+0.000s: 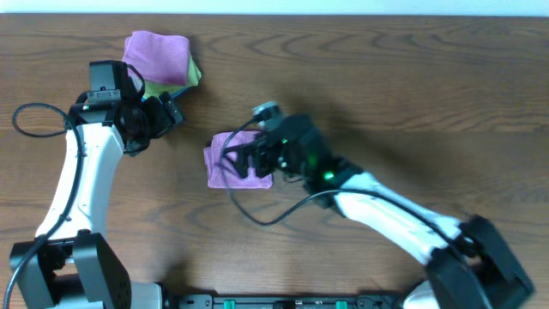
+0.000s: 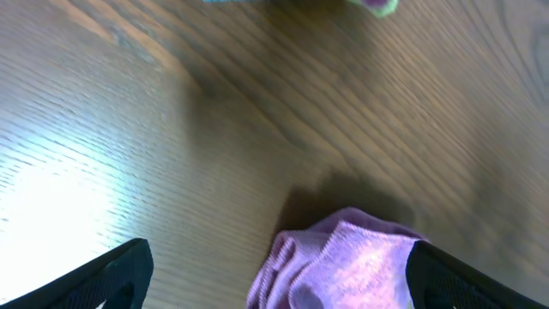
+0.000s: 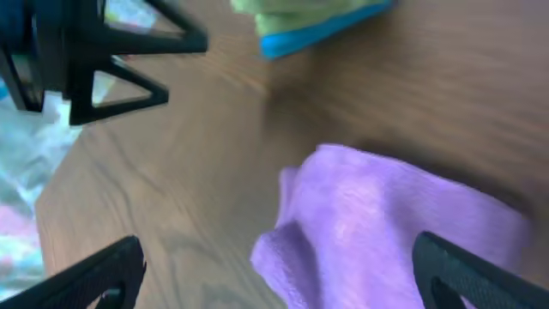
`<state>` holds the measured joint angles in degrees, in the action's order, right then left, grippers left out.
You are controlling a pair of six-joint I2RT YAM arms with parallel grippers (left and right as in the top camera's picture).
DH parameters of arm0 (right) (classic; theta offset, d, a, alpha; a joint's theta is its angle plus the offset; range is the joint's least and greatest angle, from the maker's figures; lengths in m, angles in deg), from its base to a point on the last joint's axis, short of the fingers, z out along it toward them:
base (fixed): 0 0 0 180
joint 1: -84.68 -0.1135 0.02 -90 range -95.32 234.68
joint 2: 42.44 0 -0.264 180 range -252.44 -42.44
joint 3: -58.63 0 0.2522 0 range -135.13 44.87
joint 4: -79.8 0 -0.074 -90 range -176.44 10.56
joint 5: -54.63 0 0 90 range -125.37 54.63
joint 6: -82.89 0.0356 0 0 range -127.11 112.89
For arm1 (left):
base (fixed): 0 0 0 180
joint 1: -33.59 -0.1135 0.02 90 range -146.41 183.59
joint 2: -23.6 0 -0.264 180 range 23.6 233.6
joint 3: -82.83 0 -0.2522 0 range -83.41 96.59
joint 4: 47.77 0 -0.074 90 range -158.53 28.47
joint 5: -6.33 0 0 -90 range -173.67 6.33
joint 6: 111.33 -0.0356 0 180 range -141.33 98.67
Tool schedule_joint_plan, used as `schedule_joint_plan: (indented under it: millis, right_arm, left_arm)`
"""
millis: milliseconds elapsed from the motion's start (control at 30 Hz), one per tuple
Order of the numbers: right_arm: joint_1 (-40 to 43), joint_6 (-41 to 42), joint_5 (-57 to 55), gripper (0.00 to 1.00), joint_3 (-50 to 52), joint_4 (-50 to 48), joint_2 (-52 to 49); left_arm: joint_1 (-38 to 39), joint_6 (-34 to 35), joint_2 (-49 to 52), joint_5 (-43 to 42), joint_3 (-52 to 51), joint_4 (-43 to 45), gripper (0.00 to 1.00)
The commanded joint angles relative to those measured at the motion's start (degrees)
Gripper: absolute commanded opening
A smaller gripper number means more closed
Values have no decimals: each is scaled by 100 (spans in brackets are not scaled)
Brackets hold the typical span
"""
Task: Fold the cloth
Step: 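Release the folded cloth and retract the right gripper to rest, then grasp the folded pink cloth's edge with the left gripper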
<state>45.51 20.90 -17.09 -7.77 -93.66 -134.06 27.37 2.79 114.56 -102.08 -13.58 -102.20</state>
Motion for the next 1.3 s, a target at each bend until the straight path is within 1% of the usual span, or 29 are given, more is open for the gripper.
schedule_joint_plan:
  millis: [0,100,167,267,300,400,533,700,767,833,933,1000,1267]
  right_arm:
    - [354,-636,-52,99,-61,682,697]
    - [697,-1005,-575,99,-61,2026,1412]
    - [984,-1145,-1021,99,-57,3185,1976]
    - [1360,-1314,-1259,99,33,4341,2739]
    - [1445,-1335,-1261,99,116,4518,2977]
    - [1637,-1248,-1250,99,647,4736,4024]
    - [1665,-638,-1250,99,1657,4885,5722]
    - [1665,-160,-1252,99,2347,5322,7095]
    - [1665,50,-1373,99,2520,5606,7681]
    - [1665,219,-1558,99,2535,5803,7925]
    - [1665,219,-1550,99,2535,5823,7956]
    - [1665,219,-1550,99,2535,5827,7956]
    - [1665,216,-1547,99,2535,5831,7956]
  left_arm:
    - [-26,-61,-79,-487,142,-94,96]
    - [-24,-151,-79,-894,140,-177,95]
    - [-24,-238,-76,-1172,138,-302,95]
    - [-17,-769,-76,-1604,136,-549,96]
    - [-13,-852,-76,-1615,122,-629,96]
    - [-13,-946,-76,-1683,35,-798,95]
    - [-11,-999,-76,-1961,-240,-796,95]
    - [-11,-1040,-76,-2496,-765,-612,95]
    - [-11,-1040,-76,-2791,-1150,-424,95]
    - [-11,-1012,-76,-3012,-1469,-208,96]
    - [-9,-800,-76,-3097,-1906,197,95]
    - [-11,-581,-76,-3250,-2229,588,95]
    - [-7,424,-74,-3217,-3156,1958,96]
